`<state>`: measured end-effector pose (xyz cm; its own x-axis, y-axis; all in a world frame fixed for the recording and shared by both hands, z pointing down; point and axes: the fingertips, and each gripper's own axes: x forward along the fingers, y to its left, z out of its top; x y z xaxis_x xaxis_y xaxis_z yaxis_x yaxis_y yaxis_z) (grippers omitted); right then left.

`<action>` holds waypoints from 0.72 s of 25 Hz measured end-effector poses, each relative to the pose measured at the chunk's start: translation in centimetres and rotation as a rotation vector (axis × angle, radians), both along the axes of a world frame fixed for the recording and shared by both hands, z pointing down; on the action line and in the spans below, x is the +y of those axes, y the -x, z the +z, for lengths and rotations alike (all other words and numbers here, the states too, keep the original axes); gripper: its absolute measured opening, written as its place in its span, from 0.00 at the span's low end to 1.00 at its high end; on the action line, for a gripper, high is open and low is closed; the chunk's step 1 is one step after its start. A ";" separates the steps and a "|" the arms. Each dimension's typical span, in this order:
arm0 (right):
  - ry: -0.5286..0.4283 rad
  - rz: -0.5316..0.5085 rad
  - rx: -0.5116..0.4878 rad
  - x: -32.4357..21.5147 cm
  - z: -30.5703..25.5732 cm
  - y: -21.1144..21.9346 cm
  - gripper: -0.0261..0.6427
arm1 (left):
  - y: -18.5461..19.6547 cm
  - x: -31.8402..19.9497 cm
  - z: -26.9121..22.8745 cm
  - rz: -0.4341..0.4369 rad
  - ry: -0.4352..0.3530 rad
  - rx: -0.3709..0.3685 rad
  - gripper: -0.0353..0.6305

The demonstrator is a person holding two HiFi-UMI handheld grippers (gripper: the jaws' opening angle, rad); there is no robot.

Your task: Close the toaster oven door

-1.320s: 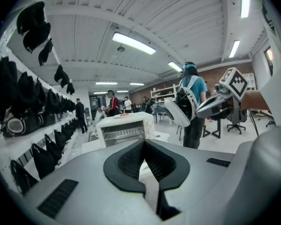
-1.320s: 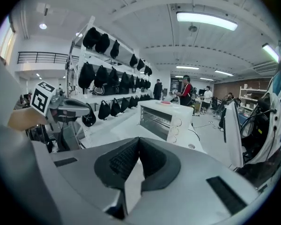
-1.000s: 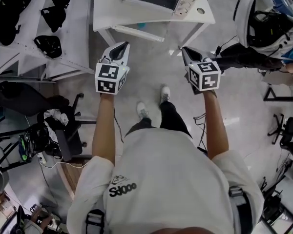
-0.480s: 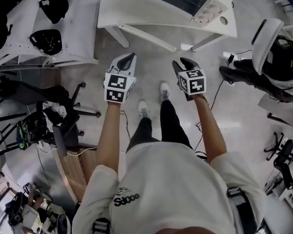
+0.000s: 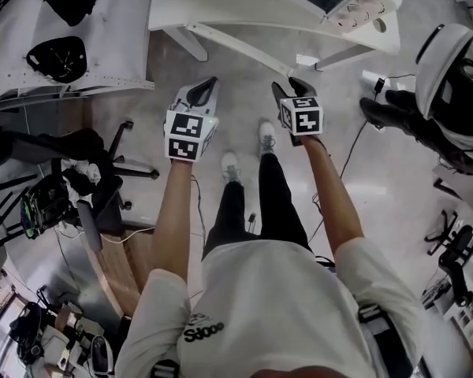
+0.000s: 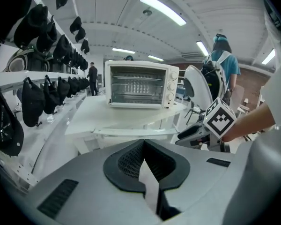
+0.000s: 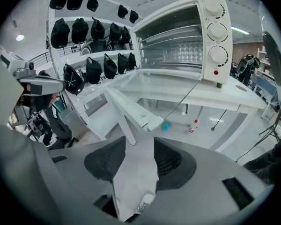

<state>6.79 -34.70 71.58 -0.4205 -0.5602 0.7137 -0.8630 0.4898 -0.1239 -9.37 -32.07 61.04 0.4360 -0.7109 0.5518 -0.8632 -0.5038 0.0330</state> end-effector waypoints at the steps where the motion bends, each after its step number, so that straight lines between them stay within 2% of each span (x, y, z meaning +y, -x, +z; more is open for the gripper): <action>1: -0.004 0.015 -0.006 -0.2 0.2 0.0 0.29 | 0.1 0.1 0.3 0.002 0.005 -0.003 0.08; 7: -0.040 0.079 -0.069 -1.1 -0.2 0.1 0.29 | 0.5 0.9 1.5 0.005 0.020 -0.005 0.08; 15: -0.095 0.128 0.000 -2.0 -0.7 -0.2 0.23 | 0.4 1.2 1.2 0.017 0.013 0.011 0.08; 18: -0.114 0.144 0.018 -2.1 -1.3 -0.3 0.21 | 0.5 1.3 0.6 0.009 0.003 0.038 0.08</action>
<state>7.11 -36.80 70.27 -0.3180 -0.6911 0.6490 -0.9267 0.3711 -0.0588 -9.87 -30.82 61.61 0.4633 -0.7051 0.5369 -0.8567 -0.5114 0.0676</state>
